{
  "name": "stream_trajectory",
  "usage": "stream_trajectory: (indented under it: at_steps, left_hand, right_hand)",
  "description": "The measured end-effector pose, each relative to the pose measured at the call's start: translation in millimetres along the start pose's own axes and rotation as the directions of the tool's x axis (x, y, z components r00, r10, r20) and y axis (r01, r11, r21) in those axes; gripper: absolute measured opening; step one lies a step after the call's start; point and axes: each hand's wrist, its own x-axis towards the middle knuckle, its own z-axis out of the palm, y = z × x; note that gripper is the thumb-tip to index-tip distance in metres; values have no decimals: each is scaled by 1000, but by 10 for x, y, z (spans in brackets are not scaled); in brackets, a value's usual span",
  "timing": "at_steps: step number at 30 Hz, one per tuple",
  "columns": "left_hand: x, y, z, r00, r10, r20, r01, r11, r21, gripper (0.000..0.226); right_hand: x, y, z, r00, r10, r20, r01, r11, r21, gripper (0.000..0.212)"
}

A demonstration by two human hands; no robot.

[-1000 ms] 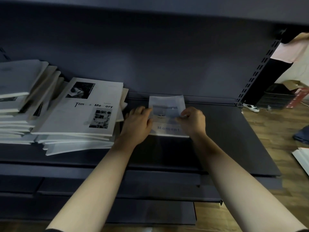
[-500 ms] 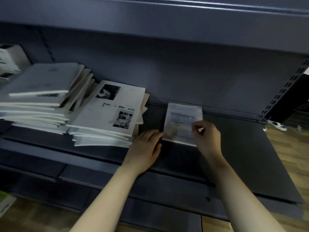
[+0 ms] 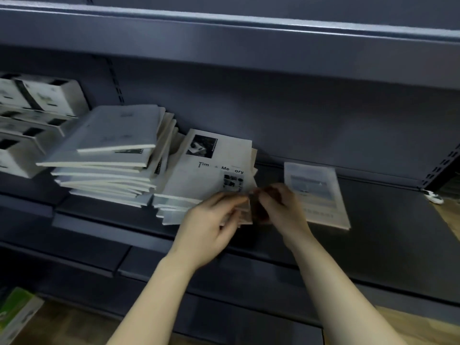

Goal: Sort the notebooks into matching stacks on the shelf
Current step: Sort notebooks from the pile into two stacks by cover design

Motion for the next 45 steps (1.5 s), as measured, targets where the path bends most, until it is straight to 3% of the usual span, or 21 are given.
stream_trajectory:
  at_steps: [3, 9, 12, 15, 20, 27, 30, 35, 39, 45]
  left_hand:
    - [19, -239, -298, 998, -38, -52, 44, 994, 104, 34]
    - [-6, -644, -626, 985, -143, -91, 163, 952, 260, 36]
    - [-27, -781, -660, 979, -187, -82, 202, 946, 255, 37]
    - [-34, -843, -678, 978, -189, -83, 203, 950, 237, 36]
    - [-17, -887, -708, 981, -185, -55, 193, 958, 210, 37]
    - [5, -863, -714, 983, -174, -53, 181, 953, 244, 36]
    - [4, -844, -680, 984, -167, -52, 175, 935, 309, 34]
    - [19, -769, -584, 983, -181, -27, 179, 916, 358, 33]
    - [91, -561, -450, 988, -148, -45, 154, 928, 338, 39]
    - [237, -40, 57, 999, -38, -17, 41, 963, 265, 48]
  right_hand:
    - [7, -90, 228, 998, 42, -42, -38, 995, 96, 38]
    - [107, -145, 452, 986, 36, -161, -73, 971, -228, 57]
    - [132, -195, 489, 981, 56, -184, -109, 950, -292, 64]
    - [130, -239, 462, 979, 46, -197, -113, 930, -349, 57]
    - [118, -303, 378, 991, 86, -104, -107, 972, -211, 20]
    - [40, -315, 278, 980, 197, -38, -200, 976, -82, 15]
    - [22, -294, 241, 972, 235, -6, -235, 971, -37, 24]
    - [-7, -254, 120, 973, 219, 76, -228, 963, 144, 27]
    - [-75, -226, -219, 992, 123, -7, -117, 959, 257, 19]
    - [-300, -87, -1150, 983, 8, -185, 24, 985, 171, 19]
